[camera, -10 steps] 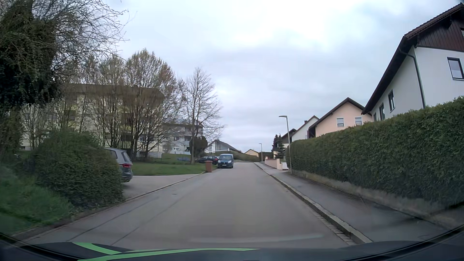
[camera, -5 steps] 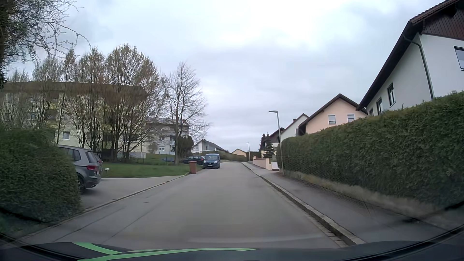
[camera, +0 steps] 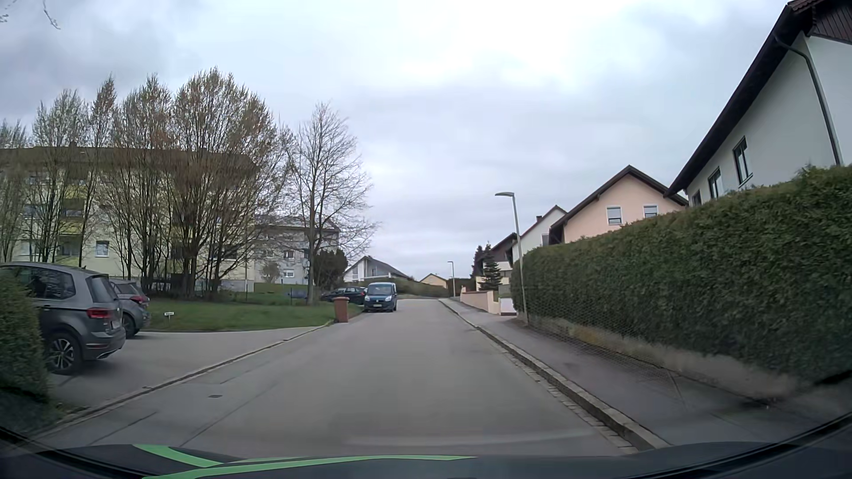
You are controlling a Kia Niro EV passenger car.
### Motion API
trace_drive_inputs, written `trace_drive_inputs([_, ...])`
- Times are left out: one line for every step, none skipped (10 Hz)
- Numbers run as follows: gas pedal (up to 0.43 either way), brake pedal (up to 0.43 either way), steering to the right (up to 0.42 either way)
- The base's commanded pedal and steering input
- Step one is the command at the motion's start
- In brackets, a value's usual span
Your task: Follow the waypoints while adhering to traffic rules and regulations
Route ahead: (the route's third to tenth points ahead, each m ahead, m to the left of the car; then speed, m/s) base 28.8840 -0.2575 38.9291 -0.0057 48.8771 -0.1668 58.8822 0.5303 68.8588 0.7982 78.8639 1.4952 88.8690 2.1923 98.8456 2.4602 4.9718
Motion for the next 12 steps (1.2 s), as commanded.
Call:
trace_drive_inputs([0.429, 0.0, 0.004])
trace_drive_inputs([0.429, 0.0, 0.004])
trace_drive_inputs([0.429, 0.0, 0.004])
trace_drive_inputs([0.421, 0.0, 0.004])
trace_drive_inputs([0.409, 0.0, 0.004])
trace_drive_inputs([0.398, 0.0, 0.004])
trace_drive_inputs([0.398, 0.0, 0.004])
trace_drive_inputs([0.39, 0.0, 0.004])
trace_drive_inputs([0.39, 0.0, 0.003])
trace_drive_inputs([0.39, 0.0, 0.0])
trace_drive_inputs([0.39, 0.0, -0.002])
trace_drive_inputs([0.39, 0.0, -0.002])
